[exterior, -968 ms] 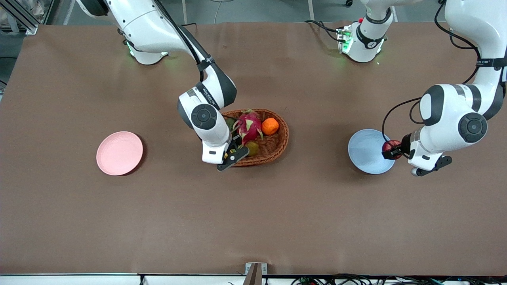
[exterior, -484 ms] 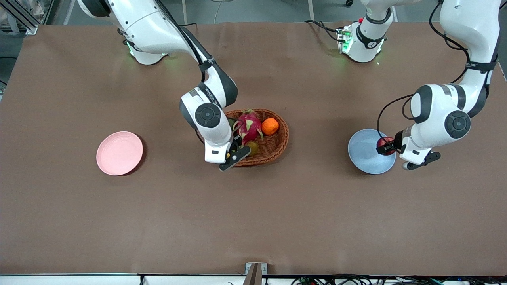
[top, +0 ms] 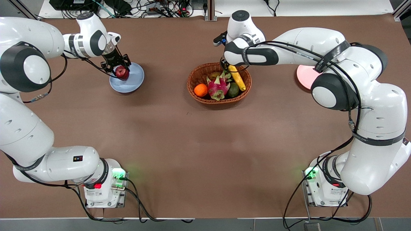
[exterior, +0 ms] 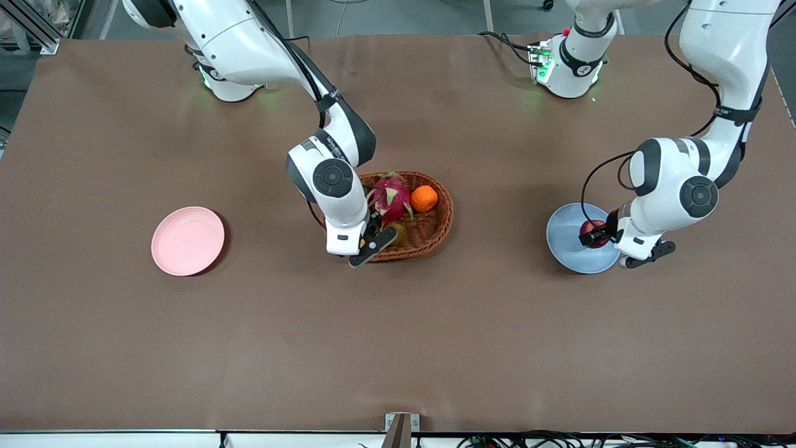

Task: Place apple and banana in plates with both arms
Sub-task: 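Lower the apple onto the blue plate and open the left gripper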

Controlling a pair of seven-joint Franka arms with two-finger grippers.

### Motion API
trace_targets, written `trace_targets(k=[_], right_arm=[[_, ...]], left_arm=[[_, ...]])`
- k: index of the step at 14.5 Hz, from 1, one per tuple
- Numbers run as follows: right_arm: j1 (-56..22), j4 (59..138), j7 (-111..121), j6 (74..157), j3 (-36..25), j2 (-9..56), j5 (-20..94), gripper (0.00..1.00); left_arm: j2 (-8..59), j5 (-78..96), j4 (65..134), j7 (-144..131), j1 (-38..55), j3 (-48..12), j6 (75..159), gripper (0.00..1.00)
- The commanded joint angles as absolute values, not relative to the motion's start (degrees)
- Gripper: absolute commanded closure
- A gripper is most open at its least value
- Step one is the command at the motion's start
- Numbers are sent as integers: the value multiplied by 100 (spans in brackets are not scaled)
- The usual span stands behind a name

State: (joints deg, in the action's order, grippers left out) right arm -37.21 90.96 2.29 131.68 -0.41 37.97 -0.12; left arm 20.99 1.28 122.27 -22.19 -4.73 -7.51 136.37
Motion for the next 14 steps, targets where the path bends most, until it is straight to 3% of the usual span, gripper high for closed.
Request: trace_targets(k=[1, 5, 6, 8, 9, 12, 14], right_arm=[[-3762, 9070, 211, 13245, -79, 3841, -105, 39], [-3762, 9070, 220, 13272, -79, 3894, -141, 49], [-3762, 9062, 228, 13271, -79, 3894, -175, 53], [-3753, 9053, 237, 13263, -79, 3894, -307, 65], [-3753, 9044, 246, 13263, -79, 3885, -325, 72], [-3744, 8991, 237, 13236, -79, 3858, -325, 86], [-3744, 8877, 220, 13175, -79, 3832, -299, 90]], left_arm=[[2057, 211, 12269, -2250, -483, -835, 13711, 73], [2092, 211, 12278, -2259, -492, -861, 13711, 72], [2109, 211, 12270, -2250, -492, -879, 13711, 67], [2118, 211, 12270, -2259, -501, -879, 13711, 33], [2118, 211, 12270, -2259, -501, -879, 13711, 3], [2005, 211, 12243, -2250, -492, -922, 13623, 0], [1786, 211, 12243, -2241, -527, -958, 13623, 0]])
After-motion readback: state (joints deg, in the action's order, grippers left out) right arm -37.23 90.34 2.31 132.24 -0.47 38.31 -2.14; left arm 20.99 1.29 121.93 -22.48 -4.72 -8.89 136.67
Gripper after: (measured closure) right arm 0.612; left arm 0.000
